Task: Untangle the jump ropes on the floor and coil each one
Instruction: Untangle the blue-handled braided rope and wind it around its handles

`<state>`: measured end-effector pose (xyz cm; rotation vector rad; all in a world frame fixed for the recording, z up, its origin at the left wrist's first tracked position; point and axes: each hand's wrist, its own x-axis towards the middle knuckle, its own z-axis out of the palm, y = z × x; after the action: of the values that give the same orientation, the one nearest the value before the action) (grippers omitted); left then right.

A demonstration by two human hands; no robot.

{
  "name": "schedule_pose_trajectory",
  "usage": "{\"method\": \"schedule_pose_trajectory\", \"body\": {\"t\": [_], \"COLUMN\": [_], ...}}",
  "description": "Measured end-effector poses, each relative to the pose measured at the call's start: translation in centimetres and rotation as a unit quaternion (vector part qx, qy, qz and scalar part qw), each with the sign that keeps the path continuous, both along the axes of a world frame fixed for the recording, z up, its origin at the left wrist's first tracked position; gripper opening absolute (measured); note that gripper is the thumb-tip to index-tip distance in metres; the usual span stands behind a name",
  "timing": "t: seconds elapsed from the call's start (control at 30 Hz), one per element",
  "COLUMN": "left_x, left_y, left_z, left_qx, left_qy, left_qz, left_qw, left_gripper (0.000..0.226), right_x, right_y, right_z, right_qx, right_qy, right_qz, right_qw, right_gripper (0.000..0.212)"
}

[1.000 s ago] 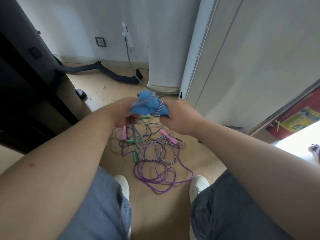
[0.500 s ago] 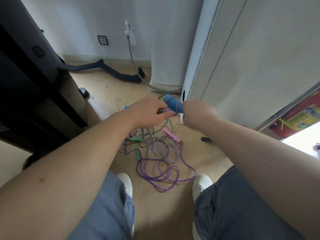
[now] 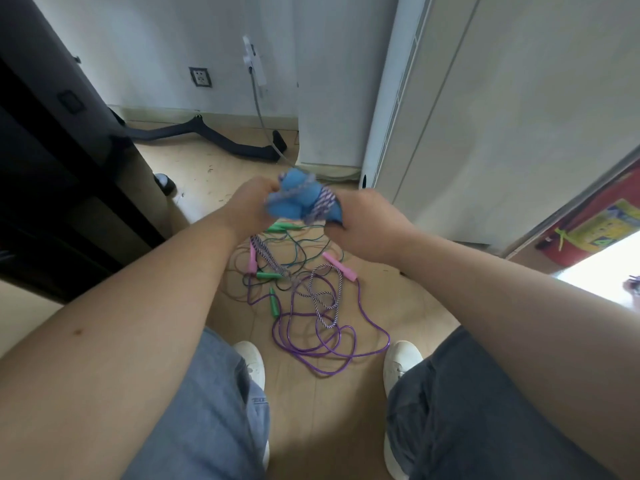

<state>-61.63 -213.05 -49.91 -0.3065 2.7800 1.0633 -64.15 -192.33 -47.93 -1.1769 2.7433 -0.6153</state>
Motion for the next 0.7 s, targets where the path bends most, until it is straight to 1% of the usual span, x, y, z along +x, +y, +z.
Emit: {"method": "schedule_pose_trajectory", "body": {"t": [0.03,0.07,0.1,0.17,0.23,0.3,0.37,0.43,0.5,0.57,0.63,0.7], "left_x": [0.0,0.2,0.4,0.6,0.7,0.9,0.9,0.8,0.4,0.0,-0.1,-0.3], "left_y": [0.3,0.9,1.5,2.9,3.9,4.9,5.6,6.0,5.8,5.3,4.5,3.3], "left_z": [-0.3,-0.4,-0.4,-0.3,-0.1,0.3,0.6,1.1,1.2,1.2,1.2,1.1], "left_qx": [-0.027,-0.029,-0.004,-0.001,-0.024,-0.060,-0.093,-0.109,-0.119,-0.175,-0.240,-0.243], "left_qy": [0.000,0.005,0.002,0.024,0.037,0.044,0.061,0.099,0.149,0.185,0.193,0.176], "left_qz": [0.002,-0.005,-0.008,-0.038,-0.078,-0.139,-0.212,-0.258,-0.262,-0.220,-0.158,-0.107], "left_qw": [1.000,1.000,1.000,0.999,0.996,0.988,0.971,0.955,0.946,0.942,0.938,0.948], "left_gripper": [0.022,0.033,0.042,0.047,0.044,0.042,0.043,0.046,0.047,0.053,0.062,0.063], "right_x": [-0.4,-0.8,-1.2,-2.0,-2.9,-3.4,-3.6,-3.1,-2.3,-1.3,-0.7,-0.5], "right_y": [0.0,0.0,0.1,0.4,0.9,1.5,1.9,1.8,1.4,0.7,0.2,0.0], "right_z": [0.1,0.0,-0.1,-0.3,-0.5,-0.8,-1.3,-1.8,-2.3,-2.7,-2.9,-2.6], "right_qx": [-0.019,-0.029,-0.033,-0.028,0.014,0.085,0.159,0.222,0.268,0.304,0.310,0.282], "right_qy": [-0.017,-0.029,-0.037,-0.037,-0.010,0.007,0.005,0.023,0.037,0.039,0.054,0.064], "right_qz": [-0.041,-0.079,-0.114,-0.173,-0.223,-0.266,-0.276,-0.234,-0.157,-0.066,0.002,0.051], "right_qw": [0.999,0.996,0.992,0.984,0.975,0.960,0.948,0.946,0.950,0.950,0.949,0.956], "right_gripper": [0.005,0.004,0.004,0.005,0.010,0.021,0.027,0.025,0.018,0.012,0.004,0.003]}}
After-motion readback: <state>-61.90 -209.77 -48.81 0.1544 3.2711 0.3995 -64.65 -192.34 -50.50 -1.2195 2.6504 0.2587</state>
